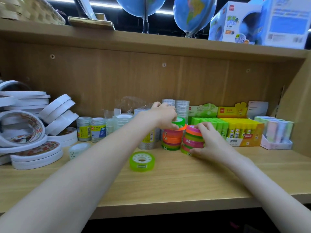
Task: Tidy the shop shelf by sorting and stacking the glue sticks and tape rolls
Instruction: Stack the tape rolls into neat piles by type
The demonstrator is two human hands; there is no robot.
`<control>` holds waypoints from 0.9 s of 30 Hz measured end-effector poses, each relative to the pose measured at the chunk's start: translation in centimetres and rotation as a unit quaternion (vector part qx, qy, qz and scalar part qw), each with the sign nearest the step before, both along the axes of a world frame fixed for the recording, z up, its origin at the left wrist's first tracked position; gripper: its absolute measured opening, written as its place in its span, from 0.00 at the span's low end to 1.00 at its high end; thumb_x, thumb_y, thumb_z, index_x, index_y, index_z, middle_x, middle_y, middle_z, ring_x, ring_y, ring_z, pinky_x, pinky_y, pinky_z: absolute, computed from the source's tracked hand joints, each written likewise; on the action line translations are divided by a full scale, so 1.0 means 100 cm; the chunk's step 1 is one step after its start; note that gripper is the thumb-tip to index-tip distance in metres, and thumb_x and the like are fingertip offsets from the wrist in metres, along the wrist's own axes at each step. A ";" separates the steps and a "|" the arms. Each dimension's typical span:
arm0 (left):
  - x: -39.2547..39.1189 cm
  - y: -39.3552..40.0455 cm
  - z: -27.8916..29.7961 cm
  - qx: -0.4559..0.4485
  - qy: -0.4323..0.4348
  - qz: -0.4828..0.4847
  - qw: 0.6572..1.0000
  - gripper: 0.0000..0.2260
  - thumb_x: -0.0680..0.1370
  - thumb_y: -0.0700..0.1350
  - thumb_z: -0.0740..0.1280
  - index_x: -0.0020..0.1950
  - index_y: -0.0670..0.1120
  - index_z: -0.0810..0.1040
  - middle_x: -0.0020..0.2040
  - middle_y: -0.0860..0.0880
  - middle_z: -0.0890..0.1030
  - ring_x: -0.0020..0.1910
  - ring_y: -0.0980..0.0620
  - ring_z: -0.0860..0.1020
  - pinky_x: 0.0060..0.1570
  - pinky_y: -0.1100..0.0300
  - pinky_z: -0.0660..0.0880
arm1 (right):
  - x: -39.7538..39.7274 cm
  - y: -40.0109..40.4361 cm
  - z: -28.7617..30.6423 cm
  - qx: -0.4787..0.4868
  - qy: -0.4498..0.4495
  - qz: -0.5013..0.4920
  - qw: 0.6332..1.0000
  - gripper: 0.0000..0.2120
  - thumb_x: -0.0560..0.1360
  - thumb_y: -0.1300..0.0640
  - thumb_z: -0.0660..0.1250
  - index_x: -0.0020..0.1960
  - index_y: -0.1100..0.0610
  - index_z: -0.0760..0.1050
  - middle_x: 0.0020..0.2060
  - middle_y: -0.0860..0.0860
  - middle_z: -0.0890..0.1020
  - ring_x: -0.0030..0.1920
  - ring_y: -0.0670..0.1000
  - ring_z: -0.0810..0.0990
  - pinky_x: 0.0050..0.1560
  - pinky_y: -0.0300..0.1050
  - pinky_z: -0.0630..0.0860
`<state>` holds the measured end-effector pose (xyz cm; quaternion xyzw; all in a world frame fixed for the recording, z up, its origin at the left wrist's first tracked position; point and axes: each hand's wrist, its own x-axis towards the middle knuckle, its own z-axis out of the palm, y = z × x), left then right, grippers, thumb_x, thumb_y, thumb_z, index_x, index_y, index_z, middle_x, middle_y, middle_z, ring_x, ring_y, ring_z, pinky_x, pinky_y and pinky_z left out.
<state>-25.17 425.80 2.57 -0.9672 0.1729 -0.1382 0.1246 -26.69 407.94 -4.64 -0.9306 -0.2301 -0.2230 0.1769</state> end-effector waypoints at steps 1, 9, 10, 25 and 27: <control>0.000 0.003 0.001 0.000 0.006 -0.004 1.000 0.19 0.78 0.58 0.59 0.61 0.47 0.75 0.65 0.50 0.69 0.67 0.48 0.62 0.68 0.49 0.52 | 0.001 0.001 -0.001 0.003 0.001 0.014 1.000 0.34 0.67 0.51 0.75 0.66 0.55 0.62 0.63 0.50 0.63 0.58 0.46 0.68 0.55 0.34 0.66; -0.003 0.027 -0.001 -0.111 -0.002 -0.053 0.992 0.18 0.76 0.49 0.67 0.64 0.49 0.71 0.64 0.53 0.75 0.63 0.54 0.73 0.65 0.57 0.61 | 0.020 0.012 0.004 -0.040 0.012 0.046 0.998 0.34 0.66 0.52 0.75 0.65 0.55 0.63 0.65 0.48 0.62 0.59 0.48 0.69 0.58 0.43 0.72; -0.005 0.028 -0.003 -0.130 -0.007 -0.063 0.989 0.17 0.76 0.48 0.67 0.64 0.48 0.71 0.63 0.52 0.76 0.62 0.54 0.73 0.63 0.58 0.64 | 0.023 0.011 0.005 -0.055 0.010 0.038 0.998 0.35 0.66 0.50 0.75 0.66 0.54 0.62 0.66 0.48 0.61 0.60 0.49 0.70 0.58 0.45 0.73; -0.089 0.104 -0.041 -0.278 -0.132 -0.083 0.948 0.09 0.77 0.39 0.65 0.56 0.43 0.78 0.54 0.47 0.79 0.54 0.52 0.76 0.59 0.59 0.68 | -0.011 0.036 0.014 -0.072 -0.133 -0.021 0.988 0.27 0.74 0.50 0.66 0.69 0.57 0.62 0.67 0.57 0.63 0.63 0.60 0.66 0.60 0.55 0.70; -0.106 0.125 -0.048 -0.298 -0.099 -0.041 0.949 0.09 0.78 0.40 0.63 0.57 0.43 0.78 0.53 0.48 0.79 0.53 0.53 0.76 0.54 0.65 0.68 | -0.031 0.058 0.010 -0.015 -0.110 0.105 0.988 0.21 0.75 0.53 0.66 0.66 0.57 0.68 0.63 0.58 0.68 0.62 0.60 0.68 0.63 0.54 0.66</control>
